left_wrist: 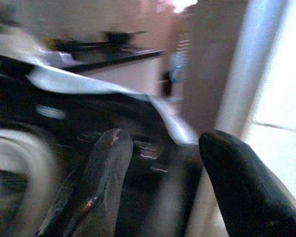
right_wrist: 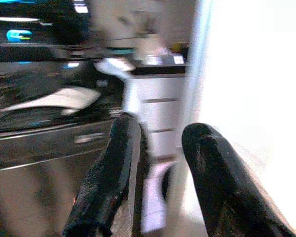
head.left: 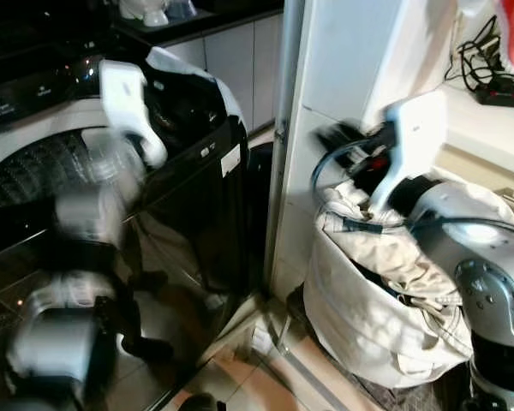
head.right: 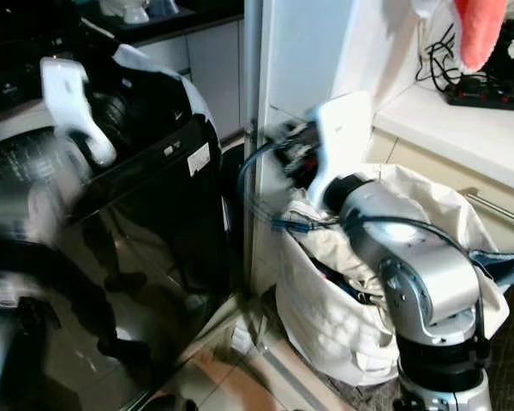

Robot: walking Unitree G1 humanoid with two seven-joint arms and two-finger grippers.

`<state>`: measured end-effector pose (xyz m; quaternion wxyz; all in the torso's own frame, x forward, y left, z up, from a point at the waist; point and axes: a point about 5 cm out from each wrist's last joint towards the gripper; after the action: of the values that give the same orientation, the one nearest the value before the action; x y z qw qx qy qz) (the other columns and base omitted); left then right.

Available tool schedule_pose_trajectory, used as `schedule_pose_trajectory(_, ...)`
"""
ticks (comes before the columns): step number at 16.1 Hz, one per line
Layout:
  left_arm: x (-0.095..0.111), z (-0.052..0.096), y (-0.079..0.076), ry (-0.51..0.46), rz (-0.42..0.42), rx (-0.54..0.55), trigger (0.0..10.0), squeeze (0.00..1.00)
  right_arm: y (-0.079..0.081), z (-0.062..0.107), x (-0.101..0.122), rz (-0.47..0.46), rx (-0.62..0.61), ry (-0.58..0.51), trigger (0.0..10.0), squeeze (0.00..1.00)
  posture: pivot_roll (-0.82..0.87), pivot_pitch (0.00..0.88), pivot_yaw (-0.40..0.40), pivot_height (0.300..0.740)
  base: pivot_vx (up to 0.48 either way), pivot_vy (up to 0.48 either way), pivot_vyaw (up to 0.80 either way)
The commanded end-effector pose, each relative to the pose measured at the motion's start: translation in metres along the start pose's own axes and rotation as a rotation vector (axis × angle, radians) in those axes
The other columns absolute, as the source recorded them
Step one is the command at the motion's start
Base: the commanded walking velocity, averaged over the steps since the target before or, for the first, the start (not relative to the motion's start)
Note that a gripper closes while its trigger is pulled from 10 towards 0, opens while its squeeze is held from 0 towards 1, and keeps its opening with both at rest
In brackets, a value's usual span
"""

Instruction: Clothes washing

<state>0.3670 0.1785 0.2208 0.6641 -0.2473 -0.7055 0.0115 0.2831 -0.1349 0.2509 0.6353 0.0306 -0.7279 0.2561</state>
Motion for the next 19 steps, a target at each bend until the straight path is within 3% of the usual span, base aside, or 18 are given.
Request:
schedule_pose_trajectory(1,-0.001,0.011,-0.022,-0.033,0.043,-0.152,10.0,0.0,-0.014,0.002,-0.013,0.061,-0.123,0.109,10.0,0.0,-0.02,0.0,0.023,0.74,0.0,0.0,0.0)
schedule_pose_trajectory(2,-0.023,0.028,-0.038,0.04,0.0,-0.267,10.0,0.0,-0.025,0.008,-0.034,0.093,-0.197,0.258,10.0,0.0,-0.02,0.0,0.021,0.74,0.0,0.0,0.0)
schedule_pose_trajectory(3,-0.051,0.046,-0.053,0.156,-0.126,-0.403,10.0,0.0,-0.039,0.02,-0.056,0.074,-0.249,0.394,10.0,0.0,-0.02,0.0,0.021,0.74,0.0,0.0,0.0)
schedule_pose_trajectory(4,-0.071,0.058,-0.06,0.231,-0.199,-0.475,10.0,0.0,-0.048,0.027,-0.068,0.062,-0.272,0.457,10.0,1.0,-0.03,0.0,0.025,0.74,0.0,0.0,0.0)
schedule_pose_trajectory(5,-0.078,0.057,-0.065,0.207,-0.234,-0.466,10.0,0.0,-0.051,0.029,-0.075,0.039,-0.253,0.485,10.0,1.0,-0.03,0.0,0.028,0.74,0.0,0.0,0.0)
schedule_pose_trajectory(7,-0.079,0.05,-0.078,0.185,-0.14,-0.465,10.0,0.0,-0.044,0.026,-0.087,-0.007,-0.132,0.515,10.0,1.0,-0.05,0.0,0.035,0.74,0.0,0.0,0.0)
schedule_pose_trajectory(9,-0.084,0.058,-0.089,0.259,-0.104,-0.56,10.0,0.0,-0.031,0.032,-0.112,0.039,0.07,0.65,10.0,1.0,-0.05,0.0,0.038,0.74,0.0,0.0,0.0)
schedule_pose_trajectory(10,-0.086,0.06,-0.09,0.276,-0.108,-0.576,10.0,0.0,-0.03,0.033,-0.116,0.038,0.094,0.664,10.0,1.0,-0.06,0.0,0.04,0.74,0.0,0.0,0.0)
schedule_pose_trajectory(12,-0.095,0.067,-0.091,0.334,-0.148,-0.619,10.0,0.0,-0.034,0.033,-0.137,0.141,0.133,0.746,10.0,1.0,-0.05,0.0,0.033,0.74,0.0,0.0,0.0)
schedule_pose_trajectory(15,-0.095,0.07,-0.09,0.39,-0.125,-0.646,10.0,0.0,-0.036,0.026,-0.155,0.192,0.244,0.788,10.0,1.0,-0.05,0.0,0.03,0.74,0.0,0.0,0.0)
schedule_pose_trajectory(18,-0.093,0.074,-0.089,0.423,-0.127,-0.666,10.0,0.0,-0.046,0.02,-0.172,0.296,0.248,0.829,10.0,1.0,-0.03,0.0,0.028,0.74,0.0,0.0,0.0)
schedule_pose_trajectory(19,-0.093,0.076,-0.089,0.442,-0.118,-0.679,10.0,0.0,-0.047,0.018,-0.184,0.301,0.263,0.864,10.0,0.21,-0.03,0.0,0.031,0.74,0.0,0.0,0.0)
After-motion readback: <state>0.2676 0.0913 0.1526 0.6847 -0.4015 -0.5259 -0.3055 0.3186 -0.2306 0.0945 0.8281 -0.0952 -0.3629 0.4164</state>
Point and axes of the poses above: a point about 5 cm out from each wrist's last joint towards the gripper, its own z axis pointing back from the gripper into the wrist, its own x axis along the axis of the wrist's last joint, y = z × x, and after that the axes turned 15 degrees about z, right-handed
